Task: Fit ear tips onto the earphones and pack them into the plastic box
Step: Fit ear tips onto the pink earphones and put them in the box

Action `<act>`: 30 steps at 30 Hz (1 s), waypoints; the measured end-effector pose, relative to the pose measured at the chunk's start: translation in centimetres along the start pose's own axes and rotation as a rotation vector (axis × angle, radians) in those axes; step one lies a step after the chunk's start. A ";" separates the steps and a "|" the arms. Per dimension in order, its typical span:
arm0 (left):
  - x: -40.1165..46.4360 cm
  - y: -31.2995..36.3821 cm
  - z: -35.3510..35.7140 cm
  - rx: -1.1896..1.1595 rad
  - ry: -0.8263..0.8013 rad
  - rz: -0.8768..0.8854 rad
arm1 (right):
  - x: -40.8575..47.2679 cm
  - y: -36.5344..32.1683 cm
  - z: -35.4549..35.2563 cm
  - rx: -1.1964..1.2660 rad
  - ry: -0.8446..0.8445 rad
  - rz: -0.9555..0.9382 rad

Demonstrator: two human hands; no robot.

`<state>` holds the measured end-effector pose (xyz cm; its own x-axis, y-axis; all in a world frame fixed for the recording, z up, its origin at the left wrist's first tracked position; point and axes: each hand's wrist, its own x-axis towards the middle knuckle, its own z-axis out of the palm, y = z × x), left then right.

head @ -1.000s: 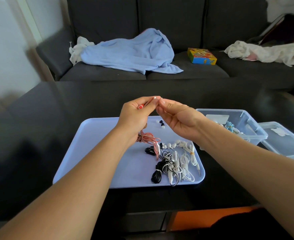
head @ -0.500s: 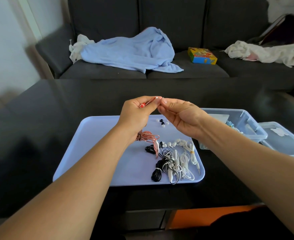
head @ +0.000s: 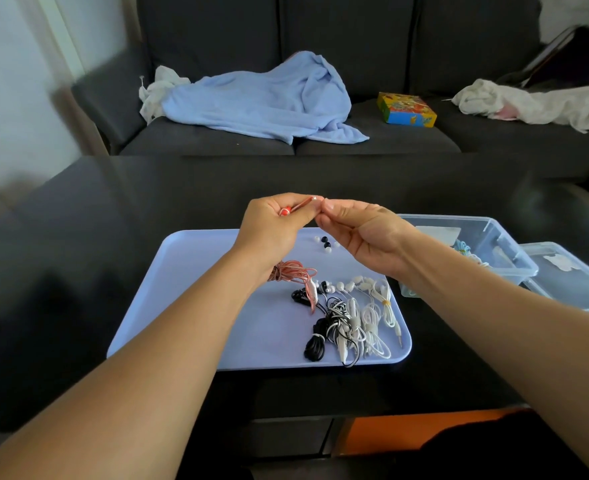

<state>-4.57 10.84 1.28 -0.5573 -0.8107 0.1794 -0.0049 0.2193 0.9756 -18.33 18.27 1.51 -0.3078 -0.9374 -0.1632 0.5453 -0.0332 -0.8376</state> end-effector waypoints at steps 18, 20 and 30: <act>0.8 -2.5 -4.4 0.286 -0.021 -0.217 | 2.7 2.6 -1.4 -0.649 0.155 0.061; 0.6 -2.8 -4.6 0.415 -0.041 -0.160 | 3.5 3.1 -1.9 -0.831 0.288 -0.035; 0.5 -2.6 -4.8 0.465 -0.063 -0.103 | 6.0 4.3 -2.5 -1.536 0.581 -0.094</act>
<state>-0.85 7.26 -0.53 -0.5833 -0.8098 0.0630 -0.4256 0.3708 0.8254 -19.77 13.39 -4.41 -0.7197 -0.6925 0.0497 -0.6187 0.6074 -0.4983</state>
